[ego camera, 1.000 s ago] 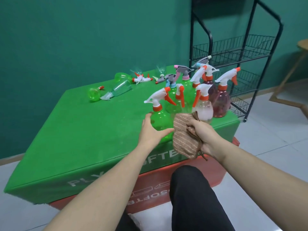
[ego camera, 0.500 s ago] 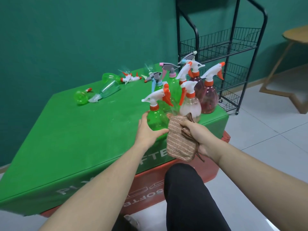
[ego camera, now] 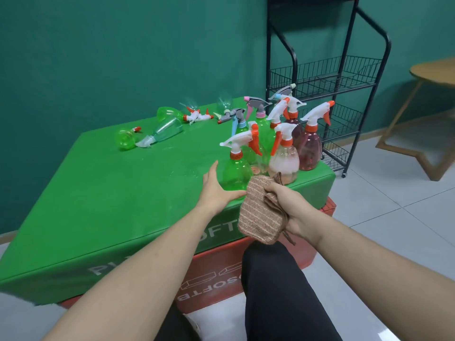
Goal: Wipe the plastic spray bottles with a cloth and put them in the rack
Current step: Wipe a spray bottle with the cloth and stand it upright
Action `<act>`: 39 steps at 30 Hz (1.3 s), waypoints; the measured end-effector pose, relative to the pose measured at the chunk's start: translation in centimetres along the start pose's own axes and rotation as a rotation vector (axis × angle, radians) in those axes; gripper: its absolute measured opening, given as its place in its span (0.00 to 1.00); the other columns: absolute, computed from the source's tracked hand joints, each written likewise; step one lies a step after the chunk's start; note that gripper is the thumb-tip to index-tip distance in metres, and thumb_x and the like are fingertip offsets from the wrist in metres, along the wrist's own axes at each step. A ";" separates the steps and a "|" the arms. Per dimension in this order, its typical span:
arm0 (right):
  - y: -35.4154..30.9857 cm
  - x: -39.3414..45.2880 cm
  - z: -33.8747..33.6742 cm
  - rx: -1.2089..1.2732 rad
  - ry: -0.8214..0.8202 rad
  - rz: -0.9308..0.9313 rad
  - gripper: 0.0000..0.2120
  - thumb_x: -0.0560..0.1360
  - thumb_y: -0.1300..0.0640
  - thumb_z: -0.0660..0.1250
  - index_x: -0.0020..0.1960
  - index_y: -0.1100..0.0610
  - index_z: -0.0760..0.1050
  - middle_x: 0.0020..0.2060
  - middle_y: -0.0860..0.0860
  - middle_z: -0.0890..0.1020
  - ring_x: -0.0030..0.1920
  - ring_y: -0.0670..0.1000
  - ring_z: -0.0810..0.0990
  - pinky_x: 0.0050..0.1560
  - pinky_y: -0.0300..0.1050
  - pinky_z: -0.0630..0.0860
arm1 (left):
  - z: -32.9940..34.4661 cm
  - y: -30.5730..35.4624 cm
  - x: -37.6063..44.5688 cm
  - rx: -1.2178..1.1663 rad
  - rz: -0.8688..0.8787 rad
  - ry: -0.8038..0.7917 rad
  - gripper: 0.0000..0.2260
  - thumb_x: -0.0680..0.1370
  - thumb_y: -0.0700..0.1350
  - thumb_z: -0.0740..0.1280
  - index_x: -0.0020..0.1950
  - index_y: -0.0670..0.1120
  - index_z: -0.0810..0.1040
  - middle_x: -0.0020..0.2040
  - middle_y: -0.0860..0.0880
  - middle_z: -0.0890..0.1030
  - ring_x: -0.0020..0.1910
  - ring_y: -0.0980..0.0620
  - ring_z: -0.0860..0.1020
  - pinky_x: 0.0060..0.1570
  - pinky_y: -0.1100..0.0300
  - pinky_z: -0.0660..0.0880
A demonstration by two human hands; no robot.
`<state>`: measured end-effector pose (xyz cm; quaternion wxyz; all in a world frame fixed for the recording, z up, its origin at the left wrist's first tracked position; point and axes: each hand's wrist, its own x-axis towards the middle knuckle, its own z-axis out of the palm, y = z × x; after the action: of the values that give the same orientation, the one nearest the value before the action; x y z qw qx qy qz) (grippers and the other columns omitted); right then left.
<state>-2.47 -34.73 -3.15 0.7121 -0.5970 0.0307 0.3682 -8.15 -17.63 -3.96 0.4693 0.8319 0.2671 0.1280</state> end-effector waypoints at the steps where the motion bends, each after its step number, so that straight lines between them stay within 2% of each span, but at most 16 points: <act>1: 0.2 -0.3 0.4 -0.002 -0.012 0.002 0.08 0.81 0.57 0.63 0.49 0.60 0.78 0.34 0.56 0.84 0.32 0.55 0.83 0.39 0.48 0.81 | -0.5 -0.3 -0.4 0.003 0.003 0.002 0.51 0.69 0.49 0.81 0.83 0.51 0.53 0.81 0.46 0.57 0.79 0.47 0.60 0.77 0.48 0.58; 5: 1.0 -1.1 3.0 -0.023 -0.071 0.019 0.09 0.81 0.56 0.63 0.51 0.60 0.78 0.38 0.58 0.85 0.35 0.56 0.84 0.38 0.48 0.82 | -3.1 -1.6 -2.2 0.015 0.007 0.007 0.39 0.75 0.52 0.76 0.80 0.50 0.60 0.79 0.47 0.58 0.77 0.48 0.62 0.78 0.49 0.59; 9: 1.4 -1.3 6.6 -0.060 -0.107 0.013 0.08 0.81 0.56 0.64 0.52 0.60 0.77 0.40 0.58 0.85 0.38 0.57 0.84 0.42 0.50 0.82 | -5.9 -3.5 -3.1 0.009 -0.004 0.060 0.27 0.79 0.52 0.71 0.76 0.50 0.67 0.78 0.49 0.60 0.74 0.48 0.66 0.72 0.44 0.69; 11: 1.6 -0.8 8.4 -0.068 -0.134 0.016 0.08 0.82 0.56 0.63 0.55 0.61 0.76 0.42 0.59 0.85 0.40 0.57 0.84 0.44 0.51 0.82 | -7.3 -4.5 -3.2 0.011 -0.009 0.082 0.24 0.80 0.51 0.70 0.74 0.51 0.69 0.77 0.50 0.62 0.72 0.50 0.68 0.71 0.44 0.71; 14: 1.8 0.2 11.0 -0.065 -0.173 0.029 0.09 0.82 0.54 0.64 0.53 0.60 0.77 0.38 0.56 0.85 0.35 0.55 0.85 0.37 0.48 0.82 | -9.4 -6.1 -3.0 0.029 -0.018 0.107 0.20 0.81 0.50 0.68 0.73 0.51 0.71 0.76 0.50 0.64 0.64 0.55 0.69 0.69 0.55 0.67; 16: 1.9 1.0 12.5 -0.058 -0.196 0.034 0.10 0.82 0.54 0.65 0.54 0.60 0.76 0.34 0.55 0.85 0.33 0.54 0.85 0.33 0.46 0.81 | -10.6 -7.1 -2.6 0.035 -0.034 0.115 0.18 0.82 0.50 0.67 0.72 0.52 0.72 0.75 0.50 0.66 0.62 0.56 0.70 0.63 0.59 0.66; 18: 2.0 2.1 13.8 -0.054 -0.203 0.038 0.10 0.81 0.54 0.66 0.57 0.62 0.75 0.36 0.56 0.86 0.35 0.54 0.86 0.35 0.48 0.82 | -11.6 -8.0 -2.0 0.037 -0.048 0.125 0.16 0.82 0.49 0.67 0.70 0.52 0.73 0.73 0.51 0.68 0.63 0.55 0.71 0.58 0.63 0.67; 21: 1.9 4.0 15.3 -0.029 -0.179 0.040 0.10 0.83 0.57 0.64 0.60 0.63 0.74 0.41 0.58 0.86 0.39 0.55 0.86 0.38 0.50 0.83 | -12.8 -9.1 -0.3 0.033 -0.060 0.135 0.15 0.82 0.48 0.67 0.69 0.52 0.74 0.70 0.51 0.70 0.64 0.54 0.73 0.46 0.70 0.68; 23: 1.6 5.3 16.4 -0.010 -0.148 0.038 0.10 0.83 0.59 0.62 0.61 0.63 0.74 0.44 0.58 0.85 0.39 0.55 0.86 0.37 0.49 0.84 | -13.7 -9.6 1.1 0.036 -0.061 0.136 0.14 0.82 0.48 0.67 0.68 0.52 0.74 0.69 0.51 0.71 0.63 0.53 0.74 0.52 0.63 0.73; 25: 1.1 6.8 17.5 0.005 -0.109 0.038 0.10 0.84 0.59 0.61 0.62 0.62 0.73 0.43 0.58 0.84 0.38 0.54 0.86 0.34 0.47 0.83 | -14.5 -9.9 2.8 0.046 -0.067 0.129 0.14 0.82 0.48 0.68 0.67 0.52 0.75 0.67 0.51 0.73 0.62 0.52 0.75 0.60 0.54 0.74; 27: 0.4 8.3 18.8 0.023 -0.073 0.039 0.10 0.84 0.60 0.60 0.62 0.62 0.73 0.40 0.57 0.84 0.35 0.54 0.85 0.31 0.45 0.81 | -15.3 -10.0 4.8 0.041 -0.068 0.117 0.13 0.81 0.48 0.68 0.66 0.51 0.76 0.65 0.50 0.74 0.61 0.51 0.76 0.62 0.52 0.74; 30: -1.0 10.3 20.8 0.050 -0.062 0.032 0.08 0.83 0.61 0.60 0.59 0.61 0.74 0.36 0.57 0.84 0.32 0.54 0.84 0.29 0.45 0.81 | -16.2 -9.4 7.6 -0.011 -0.072 0.099 0.11 0.81 0.48 0.68 0.64 0.52 0.75 0.62 0.50 0.77 0.59 0.50 0.77 0.60 0.54 0.73; 32: -1.9 11.5 21.8 0.046 -0.081 0.018 0.08 0.82 0.61 0.60 0.59 0.61 0.74 0.37 0.57 0.84 0.32 0.54 0.84 0.31 0.46 0.81 | -16.8 -8.7 9.1 -0.048 -0.091 0.088 0.13 0.82 0.52 0.66 0.66 0.52 0.75 0.60 0.50 0.78 0.56 0.52 0.77 0.57 0.56 0.72; 35: -2.6 12.7 23.1 0.018 -0.166 0.034 0.09 0.82 0.60 0.61 0.58 0.61 0.76 0.39 0.59 0.86 0.37 0.56 0.85 0.38 0.50 0.84 | -17.5 -7.8 10.7 -0.151 -0.145 -0.019 0.21 0.82 0.58 0.64 0.72 0.52 0.69 0.57 0.53 0.77 0.51 0.56 0.79 0.50 0.57 0.74; 39: -2.9 13.5 24.4 -0.063 -0.230 0.050 0.09 0.82 0.59 0.61 0.58 0.63 0.75 0.39 0.59 0.86 0.39 0.56 0.86 0.39 0.50 0.85 | -17.9 -8.2 11.9 -0.338 -0.221 -0.075 0.24 0.80 0.56 0.69 0.73 0.50 0.68 0.52 0.52 0.84 0.45 0.54 0.85 0.39 0.64 0.78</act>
<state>-0.69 -6.87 -0.32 0.6823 -0.5720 -0.0481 0.4526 -9.28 5.30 -1.92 0.6228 0.7112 0.3139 0.0879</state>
